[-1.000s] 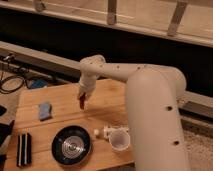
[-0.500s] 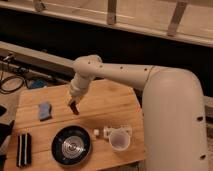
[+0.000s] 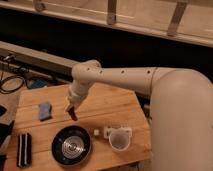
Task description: Place the pepper in the ceramic bowl
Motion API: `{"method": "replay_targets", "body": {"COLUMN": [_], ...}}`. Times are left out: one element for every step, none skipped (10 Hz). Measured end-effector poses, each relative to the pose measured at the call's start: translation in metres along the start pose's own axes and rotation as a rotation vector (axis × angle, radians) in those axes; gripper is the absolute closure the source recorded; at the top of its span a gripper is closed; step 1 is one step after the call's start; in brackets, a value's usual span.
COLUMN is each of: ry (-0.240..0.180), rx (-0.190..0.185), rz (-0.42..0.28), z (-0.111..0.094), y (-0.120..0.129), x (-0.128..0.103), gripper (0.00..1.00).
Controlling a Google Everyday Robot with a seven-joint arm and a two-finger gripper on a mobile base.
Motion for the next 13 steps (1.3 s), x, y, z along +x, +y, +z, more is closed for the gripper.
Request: {"method": "replay_targets", "body": {"ry": [-0.002,-0.002,0.002,0.007,0.008,0.011,0.011,0.015,0.018,0.018,0.023,0.026,0.029], "rx": [0.005,0.006,0.005,0.003,0.003,0.005,0.008,0.009,0.007,0.007,0.005,0.003,0.002], "rz": [-0.051,-0.085,-0.097,-0.078,-0.036,-0.025,-0.040,-0.071,-0.067,-0.050,-0.047,-0.053,-0.058], "z": [0.002,0.002,0.003,0.005,0.008,0.010,0.009,0.010,0.011,0.012,0.015,0.017,0.018], "y": [0.004,0.004,0.004,0.006,0.014,0.018,0.019,0.022,0.023,0.025,0.029,0.035,0.038], "x": [0.007,0.009,0.012,0.016,0.025,0.035,0.039,0.043,0.047,0.050,0.055,0.058,0.061], "gripper": [1.00,1.00,1.00,1.00,1.00,1.00,1.00,1.00,1.00,1.00,1.00,1.00,1.00]}}
